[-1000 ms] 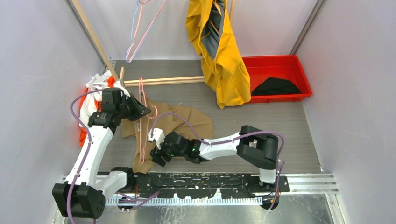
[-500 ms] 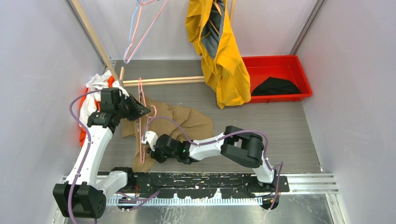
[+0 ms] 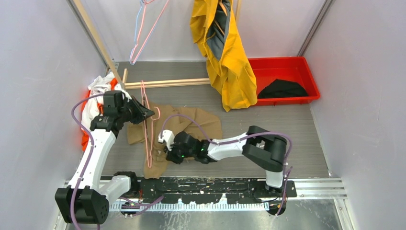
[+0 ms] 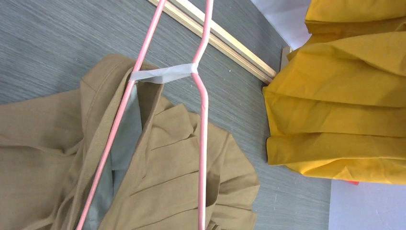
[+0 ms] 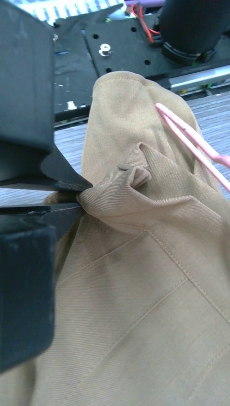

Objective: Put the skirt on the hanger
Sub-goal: Hang the skirt on the hanger.

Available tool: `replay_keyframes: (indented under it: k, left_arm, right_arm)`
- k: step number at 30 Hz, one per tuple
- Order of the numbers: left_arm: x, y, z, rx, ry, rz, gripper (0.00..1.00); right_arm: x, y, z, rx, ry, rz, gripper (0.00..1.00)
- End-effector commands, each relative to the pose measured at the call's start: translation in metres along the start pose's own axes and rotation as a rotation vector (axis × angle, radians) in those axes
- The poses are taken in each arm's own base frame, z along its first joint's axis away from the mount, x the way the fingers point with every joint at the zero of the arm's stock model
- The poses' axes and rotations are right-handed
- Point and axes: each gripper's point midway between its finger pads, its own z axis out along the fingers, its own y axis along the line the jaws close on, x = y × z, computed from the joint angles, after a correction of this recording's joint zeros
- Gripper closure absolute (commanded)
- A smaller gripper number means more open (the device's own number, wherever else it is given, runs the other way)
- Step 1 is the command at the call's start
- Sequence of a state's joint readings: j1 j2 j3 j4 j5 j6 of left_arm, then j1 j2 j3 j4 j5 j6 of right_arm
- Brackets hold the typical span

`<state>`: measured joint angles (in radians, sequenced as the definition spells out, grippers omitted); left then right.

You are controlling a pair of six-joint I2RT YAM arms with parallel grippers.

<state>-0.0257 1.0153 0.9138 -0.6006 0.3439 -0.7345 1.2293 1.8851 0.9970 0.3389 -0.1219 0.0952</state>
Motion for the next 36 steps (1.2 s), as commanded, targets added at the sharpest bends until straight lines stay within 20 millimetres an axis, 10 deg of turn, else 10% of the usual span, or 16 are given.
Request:
replay_keyframes:
  k: [1, 13, 25, 36]
  left_arm:
    - [-0.021, -0.018, 0.001, 0.078, -0.1, -0.048, 1.0]
    - [-0.019, -0.015, 0.005, 0.098, -0.172, -0.303, 1.0]
    - [0.004, -0.028, 0.027, 0.001, -0.174, -0.419, 1.0]
    - [0.015, -0.002, 0.027, -0.115, -0.297, -0.543, 1.0]
  right_arm:
    - [-0.011, 0.003, -0.039, -0.043, 0.003, -0.004, 0.93]
    - [0.01, -0.007, -0.115, -0.031, 0.057, -0.002, 0.98]
    - [0.035, -0.04, -0.142, 0.107, 0.076, 0.103, 0.98]
    - [0.028, -0.091, -0.157, 0.317, 0.084, 0.267, 0.66]
